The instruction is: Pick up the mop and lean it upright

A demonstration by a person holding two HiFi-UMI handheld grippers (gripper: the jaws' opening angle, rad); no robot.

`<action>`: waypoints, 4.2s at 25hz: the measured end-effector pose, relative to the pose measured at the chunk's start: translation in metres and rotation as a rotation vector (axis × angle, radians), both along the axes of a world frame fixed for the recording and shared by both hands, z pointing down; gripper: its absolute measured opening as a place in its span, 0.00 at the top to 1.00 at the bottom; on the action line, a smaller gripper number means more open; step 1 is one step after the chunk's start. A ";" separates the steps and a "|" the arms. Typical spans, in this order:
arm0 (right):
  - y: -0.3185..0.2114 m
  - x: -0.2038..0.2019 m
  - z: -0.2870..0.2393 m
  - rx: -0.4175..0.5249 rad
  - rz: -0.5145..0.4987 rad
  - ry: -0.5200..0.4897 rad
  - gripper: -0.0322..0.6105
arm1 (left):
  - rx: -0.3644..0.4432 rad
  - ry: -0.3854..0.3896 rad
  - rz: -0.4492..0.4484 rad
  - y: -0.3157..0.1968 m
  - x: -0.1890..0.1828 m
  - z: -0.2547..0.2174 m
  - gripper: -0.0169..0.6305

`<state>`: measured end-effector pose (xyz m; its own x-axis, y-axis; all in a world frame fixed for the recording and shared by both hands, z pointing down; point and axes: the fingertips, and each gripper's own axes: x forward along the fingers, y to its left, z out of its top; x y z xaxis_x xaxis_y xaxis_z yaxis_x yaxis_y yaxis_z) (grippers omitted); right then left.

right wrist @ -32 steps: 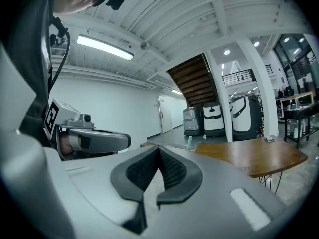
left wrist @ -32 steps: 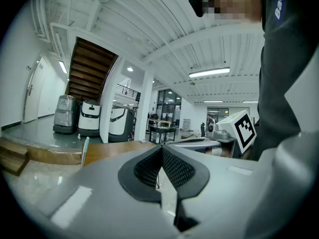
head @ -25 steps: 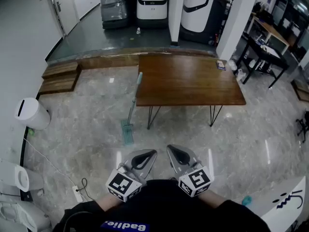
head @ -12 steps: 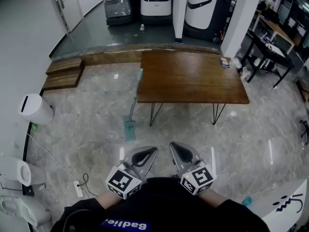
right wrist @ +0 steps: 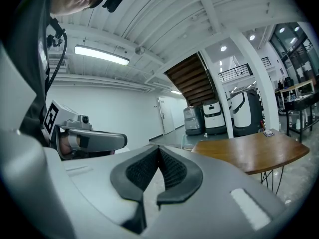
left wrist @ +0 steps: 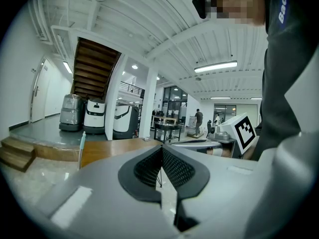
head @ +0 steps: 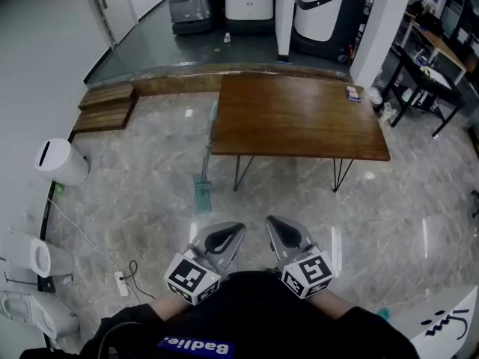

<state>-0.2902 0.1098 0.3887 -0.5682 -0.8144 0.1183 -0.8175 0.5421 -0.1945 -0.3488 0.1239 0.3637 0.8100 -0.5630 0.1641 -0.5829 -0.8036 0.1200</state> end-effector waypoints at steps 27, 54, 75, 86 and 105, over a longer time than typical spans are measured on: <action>-0.029 0.029 0.025 -0.049 -0.046 0.003 0.94 | -0.018 -0.012 -0.045 -0.026 0.027 0.015 0.94; -0.224 -0.090 0.034 -0.126 0.132 0.108 0.94 | -0.066 0.071 0.098 -0.239 -0.104 0.024 0.94; -0.263 -0.113 0.043 -0.164 0.160 0.147 0.94 | -0.091 0.125 0.140 -0.287 -0.126 0.039 0.94; -0.265 -0.095 0.040 -0.160 0.154 0.134 0.94 | -0.060 0.038 0.081 -0.310 -0.124 0.048 0.90; -0.267 -0.050 0.048 -0.195 0.187 0.126 0.93 | -0.011 -0.165 0.002 -0.360 -0.114 0.100 0.77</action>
<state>-0.3405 -0.1568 0.4369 -0.3810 -0.8586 0.3430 -0.9241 0.3417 -0.1711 -0.4632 -0.2357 0.4637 0.7728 -0.5587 0.3009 -0.5936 -0.8041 0.0315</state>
